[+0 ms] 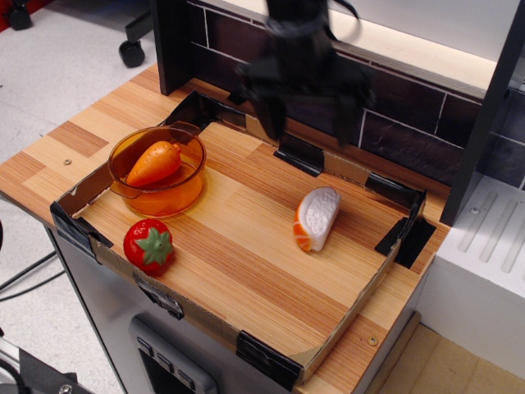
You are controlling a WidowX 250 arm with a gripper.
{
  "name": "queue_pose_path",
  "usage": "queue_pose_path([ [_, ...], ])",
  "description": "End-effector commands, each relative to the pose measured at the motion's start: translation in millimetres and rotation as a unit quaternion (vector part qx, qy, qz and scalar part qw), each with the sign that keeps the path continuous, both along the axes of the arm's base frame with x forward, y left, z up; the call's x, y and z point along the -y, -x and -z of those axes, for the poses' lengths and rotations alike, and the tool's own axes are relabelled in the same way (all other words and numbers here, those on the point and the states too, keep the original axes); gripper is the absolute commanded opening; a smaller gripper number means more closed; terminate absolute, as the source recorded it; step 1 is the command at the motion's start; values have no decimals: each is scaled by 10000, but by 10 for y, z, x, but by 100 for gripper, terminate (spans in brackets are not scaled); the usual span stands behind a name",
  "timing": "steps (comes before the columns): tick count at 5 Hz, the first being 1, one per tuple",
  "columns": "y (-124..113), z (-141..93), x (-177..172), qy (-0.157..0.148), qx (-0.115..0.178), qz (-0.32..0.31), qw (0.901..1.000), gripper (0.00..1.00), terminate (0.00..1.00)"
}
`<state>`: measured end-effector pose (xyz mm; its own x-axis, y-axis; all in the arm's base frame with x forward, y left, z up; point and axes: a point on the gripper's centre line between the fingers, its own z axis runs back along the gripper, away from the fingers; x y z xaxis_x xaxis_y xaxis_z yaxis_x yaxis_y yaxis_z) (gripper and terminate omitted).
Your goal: Take carrot out of pot
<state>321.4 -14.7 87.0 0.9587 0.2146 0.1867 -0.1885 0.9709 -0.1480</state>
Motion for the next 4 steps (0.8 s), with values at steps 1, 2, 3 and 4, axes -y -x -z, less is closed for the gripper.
queue_pose_path([
  [1, 159, -59, -722, -480, -165, 1066, 9930, 100, 0],
  [2, 274, -19, -1072, -667, -472, 1752, 9811, 100, 0],
  [3, 331, -4, -1318, -614, -463, 1856, 9796, 100, 0],
  [4, 343, 102, -1371, -625, -556, 1923, 9778, 100, 0],
])
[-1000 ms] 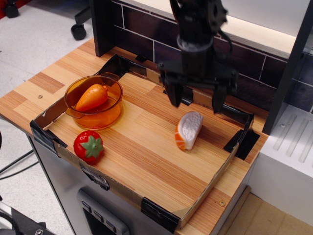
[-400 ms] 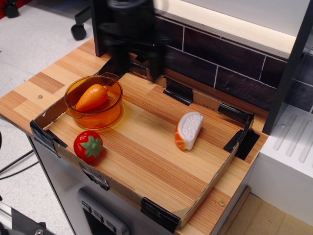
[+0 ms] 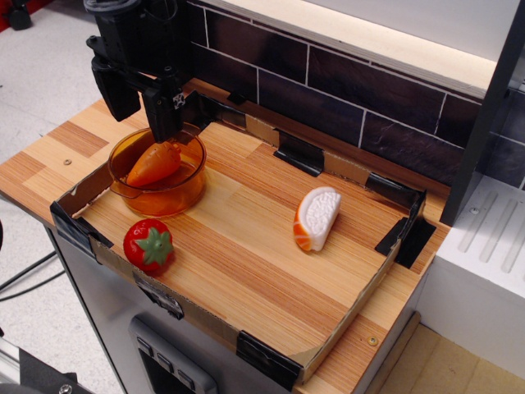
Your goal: Take carrot out of pot
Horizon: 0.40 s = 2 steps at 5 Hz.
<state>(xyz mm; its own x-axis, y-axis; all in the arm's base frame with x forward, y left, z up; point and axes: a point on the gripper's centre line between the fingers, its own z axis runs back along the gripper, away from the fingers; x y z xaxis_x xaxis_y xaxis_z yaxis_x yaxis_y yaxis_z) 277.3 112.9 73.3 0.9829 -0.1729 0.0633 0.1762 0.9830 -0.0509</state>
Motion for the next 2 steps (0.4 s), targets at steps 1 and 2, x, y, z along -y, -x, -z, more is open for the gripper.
queue_pose_path([
  [1, -98, 53, -56, -128, 134, 111, 9998, 100, 0],
  [2, -107, 144, 11, -114, 73, 175, 9998, 100, 0],
])
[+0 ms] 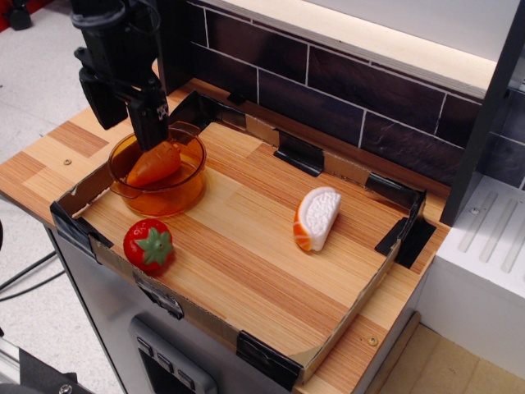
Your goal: Take carrot out of pot
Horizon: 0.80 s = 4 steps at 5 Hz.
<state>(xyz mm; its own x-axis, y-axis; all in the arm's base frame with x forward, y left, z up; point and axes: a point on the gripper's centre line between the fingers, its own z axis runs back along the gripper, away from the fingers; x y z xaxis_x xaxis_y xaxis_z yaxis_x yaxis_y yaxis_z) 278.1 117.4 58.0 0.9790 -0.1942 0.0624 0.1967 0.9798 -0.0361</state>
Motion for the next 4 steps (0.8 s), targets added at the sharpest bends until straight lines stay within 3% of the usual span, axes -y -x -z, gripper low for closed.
queue_pose_path([
  [1, -133, 28, 124, -35, 123, -17, 9999, 100, 0],
  [4, -208, 334, 192, -359, 224, -225, 9989, 100, 0],
])
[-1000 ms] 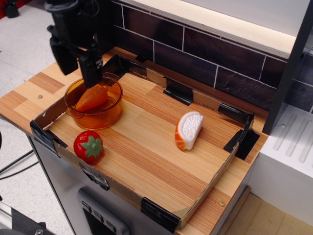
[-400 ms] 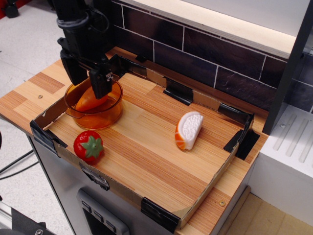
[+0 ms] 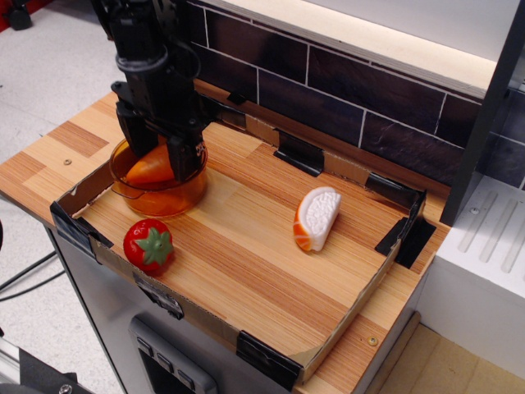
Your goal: Take carrot out of pot
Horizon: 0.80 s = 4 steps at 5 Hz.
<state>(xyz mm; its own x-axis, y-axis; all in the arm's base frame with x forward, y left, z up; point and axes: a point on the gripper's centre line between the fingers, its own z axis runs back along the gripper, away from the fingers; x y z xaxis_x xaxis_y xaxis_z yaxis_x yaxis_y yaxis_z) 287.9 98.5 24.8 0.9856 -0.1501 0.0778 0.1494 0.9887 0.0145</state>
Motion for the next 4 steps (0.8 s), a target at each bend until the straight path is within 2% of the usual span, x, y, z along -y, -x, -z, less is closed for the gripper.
queue_pose_path([
  [1, -107, 54, -9, -148, 88, -58, 9998, 100, 0],
  [2, -91, 83, -18, -184, 127, -101, 9997, 100, 0],
  [3, -89, 56, -30, -136, 157, -185, 9996, 0, 0],
  [4, -107, 8, -62, -97, 199, -246, 9995, 0, 0],
])
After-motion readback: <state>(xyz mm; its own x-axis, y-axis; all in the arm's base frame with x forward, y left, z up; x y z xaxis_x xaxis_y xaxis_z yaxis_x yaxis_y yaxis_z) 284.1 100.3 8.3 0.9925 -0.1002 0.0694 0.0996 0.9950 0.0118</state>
